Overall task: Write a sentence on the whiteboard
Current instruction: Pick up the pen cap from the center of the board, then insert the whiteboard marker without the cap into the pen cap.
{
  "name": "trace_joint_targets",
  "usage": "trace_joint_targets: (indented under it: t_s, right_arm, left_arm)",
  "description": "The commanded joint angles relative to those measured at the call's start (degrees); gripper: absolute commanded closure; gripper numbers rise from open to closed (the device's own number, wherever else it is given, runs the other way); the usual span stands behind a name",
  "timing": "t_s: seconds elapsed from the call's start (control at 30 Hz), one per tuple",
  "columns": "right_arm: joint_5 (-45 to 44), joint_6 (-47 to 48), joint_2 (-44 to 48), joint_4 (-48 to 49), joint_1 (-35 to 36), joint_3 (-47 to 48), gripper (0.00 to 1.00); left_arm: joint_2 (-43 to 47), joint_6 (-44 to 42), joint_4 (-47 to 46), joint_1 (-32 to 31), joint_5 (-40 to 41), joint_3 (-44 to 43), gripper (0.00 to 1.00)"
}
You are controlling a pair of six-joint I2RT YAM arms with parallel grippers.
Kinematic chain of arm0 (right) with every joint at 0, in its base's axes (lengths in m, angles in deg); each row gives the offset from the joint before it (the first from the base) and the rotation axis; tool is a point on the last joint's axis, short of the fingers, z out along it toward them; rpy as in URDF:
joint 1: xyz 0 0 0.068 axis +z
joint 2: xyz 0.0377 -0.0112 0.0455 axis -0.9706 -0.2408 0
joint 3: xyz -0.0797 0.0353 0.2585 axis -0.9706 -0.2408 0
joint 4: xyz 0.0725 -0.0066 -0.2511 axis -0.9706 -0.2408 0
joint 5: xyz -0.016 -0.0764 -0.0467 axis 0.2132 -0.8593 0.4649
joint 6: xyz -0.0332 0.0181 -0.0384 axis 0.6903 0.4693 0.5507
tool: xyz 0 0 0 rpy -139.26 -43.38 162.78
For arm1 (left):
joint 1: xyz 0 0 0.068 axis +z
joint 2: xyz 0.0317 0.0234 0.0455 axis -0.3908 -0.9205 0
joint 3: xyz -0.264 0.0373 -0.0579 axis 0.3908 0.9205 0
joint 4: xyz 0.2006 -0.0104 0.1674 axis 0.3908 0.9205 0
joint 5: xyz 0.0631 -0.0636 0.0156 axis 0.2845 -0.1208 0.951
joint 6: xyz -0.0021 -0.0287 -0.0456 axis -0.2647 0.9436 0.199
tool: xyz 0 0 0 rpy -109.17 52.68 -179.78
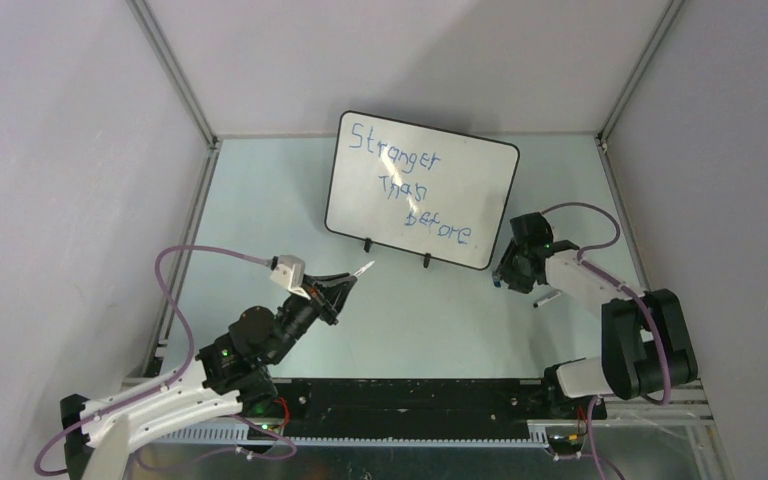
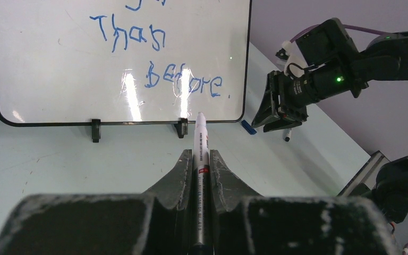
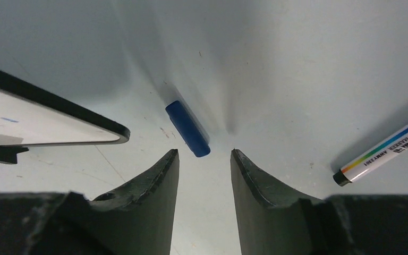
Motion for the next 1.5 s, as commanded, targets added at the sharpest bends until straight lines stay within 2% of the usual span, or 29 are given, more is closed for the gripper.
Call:
trace_joint_targets:
  t_s: [0.0,0.37,0.47,0.7,0.83,1.0,1.07,1.23,1.37,1.47]
  right_arm:
    - [-0.6,-1.5,-1.9,2.0,0.7,0.7,0.55]
    - [-3.0,-0.8,-6.8,0.7,1.3,2.9,0.58]
    - [-4.1,-1.4,-8.0,-0.2,1.4,3.7,0.69]
    - [-5.0,-1.1,-6.5,-1.6,1.4,3.7,0.83]
    - [-4.3,-0.4,-4.4,-2.8,1.0,3.7,1.0]
    - [-2.5,1.7,1.9,-4.5,0.2,3.2,1.0]
    - [0.6,3.4,5.6,-5.5,-0.3,3.0,1.0]
    - [20.7,11.5,15.3,-6.4,-0.4,2.6,1.0]
    - [29.7,15.0,20.4,-7.6,3.4,2.3,1.0]
    - [37.1,16.5,23.3,-6.6,7.2,1.8,1.0]
  left_arm:
    - [0.4,0.8,-1.0,0.4,-0.9,0.3,1.0]
    - [1.2,0.8,-0.3,0.4,-0.4,0.3,1.0]
    - [1.6,0.7,-0.1,0.3,-0.1,0.3,1.0]
    - [1.9,0.6,0.4,0.4,0.3,0.3,1.0]
    - [1.7,0.5,0.4,0.4,0.4,0.3,1.0]
    - [0.8,0.0,-0.2,0.4,-0.2,0.3,1.0]
    - [-0.3,-0.7,-1.4,0.5,-2.9,0.2,1.0]
    - [-6.3,1.6,-6.1,3.9,-14.9,-1.3,1.0]
    - [-11.7,7.5,-9.4,13.3,-27.7,-4.0,1.0]
    - [-15.7,15.4,-18.2,22.7,-41.0,-4.2,1.0]
